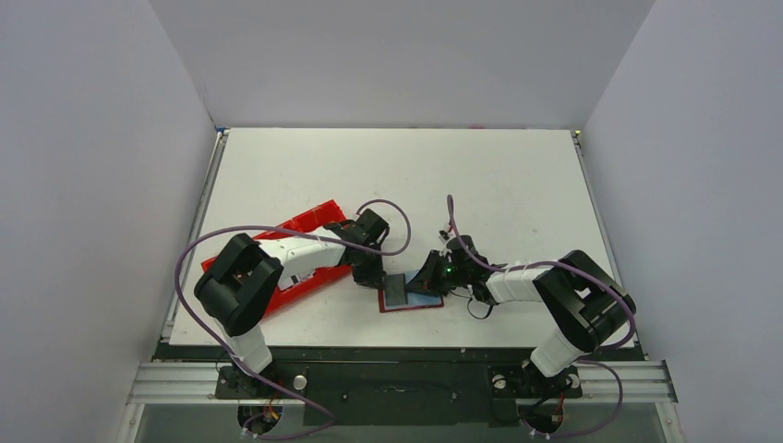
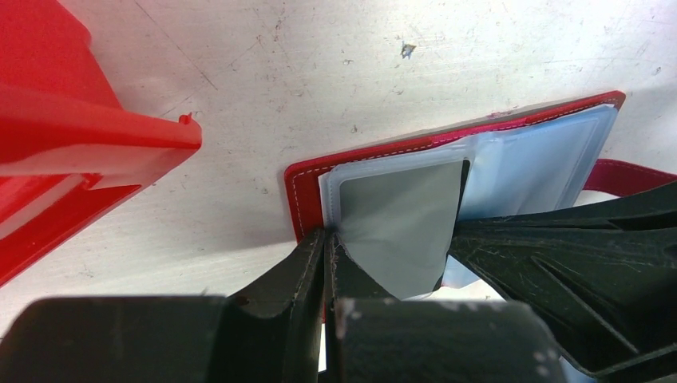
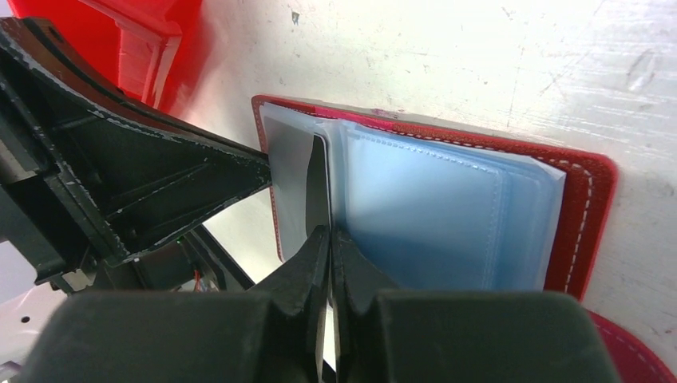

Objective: Take the credit cards out of the card holder
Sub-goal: Remove the credit card from the card holder.

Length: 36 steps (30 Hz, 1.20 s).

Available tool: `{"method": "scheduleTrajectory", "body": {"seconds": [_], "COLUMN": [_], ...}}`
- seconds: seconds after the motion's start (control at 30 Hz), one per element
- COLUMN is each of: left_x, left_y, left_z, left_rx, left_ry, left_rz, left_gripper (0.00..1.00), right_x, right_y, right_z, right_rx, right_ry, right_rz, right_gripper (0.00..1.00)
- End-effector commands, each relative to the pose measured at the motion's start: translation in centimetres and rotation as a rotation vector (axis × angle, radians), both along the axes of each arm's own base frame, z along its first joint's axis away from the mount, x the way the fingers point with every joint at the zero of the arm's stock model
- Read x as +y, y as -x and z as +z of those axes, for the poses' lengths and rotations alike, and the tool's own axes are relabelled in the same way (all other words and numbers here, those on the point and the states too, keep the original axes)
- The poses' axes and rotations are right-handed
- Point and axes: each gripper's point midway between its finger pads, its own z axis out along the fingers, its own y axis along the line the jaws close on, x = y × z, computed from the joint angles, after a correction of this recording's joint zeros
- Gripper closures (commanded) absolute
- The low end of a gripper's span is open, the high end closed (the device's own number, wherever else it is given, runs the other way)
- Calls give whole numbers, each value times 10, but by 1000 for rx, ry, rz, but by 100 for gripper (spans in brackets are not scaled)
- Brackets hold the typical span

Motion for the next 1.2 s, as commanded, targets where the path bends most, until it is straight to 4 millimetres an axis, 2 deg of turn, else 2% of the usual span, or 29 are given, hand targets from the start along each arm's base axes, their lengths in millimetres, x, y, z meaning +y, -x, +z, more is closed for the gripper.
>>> {"method": "scheduleTrajectory", "body": {"seconds": [0.0, 0.1, 0.13, 0.17, 0.23, 0.53, 0.7, 0.93, 1.17], "left_x": [6, 8, 9, 10, 12, 21, 22, 22, 21], "left_y": [10, 12, 12, 12, 12, 10, 10, 10, 10], "left_z": [-45, -46, -47, -47, -48, -49, -49, -50, -50], "left_rx": [26, 30, 33, 32, 34, 36, 36, 36, 36], "left_ry": [-86, -93, -96, -97, -101, -111, -109, -110, -108], "left_rz": [-22, -23, -20, -19, -17, -2, 1, 0, 0], "left_gripper": [100, 100, 100, 100, 100, 100, 100, 100, 100], "right_x": [17, 5, 3, -1, -5, -21, -12, 5, 0], "right_y": [-11, -9, -15, -11, -14, -17, -13, -11, -11], "right_z": [26, 15, 21, 16, 21, 16, 21, 37, 19], "right_rx": [-101, -106, -137, -133, -161, -174, -173, -189, -144], "right_ry": [-22, 91, 114, 156, 194, 276, 211, 93, 122], "right_rz": [47, 46, 28, 41, 31, -7, 17, 38, 13], "right_gripper": [100, 100, 100, 100, 100, 100, 100, 83, 83]}}
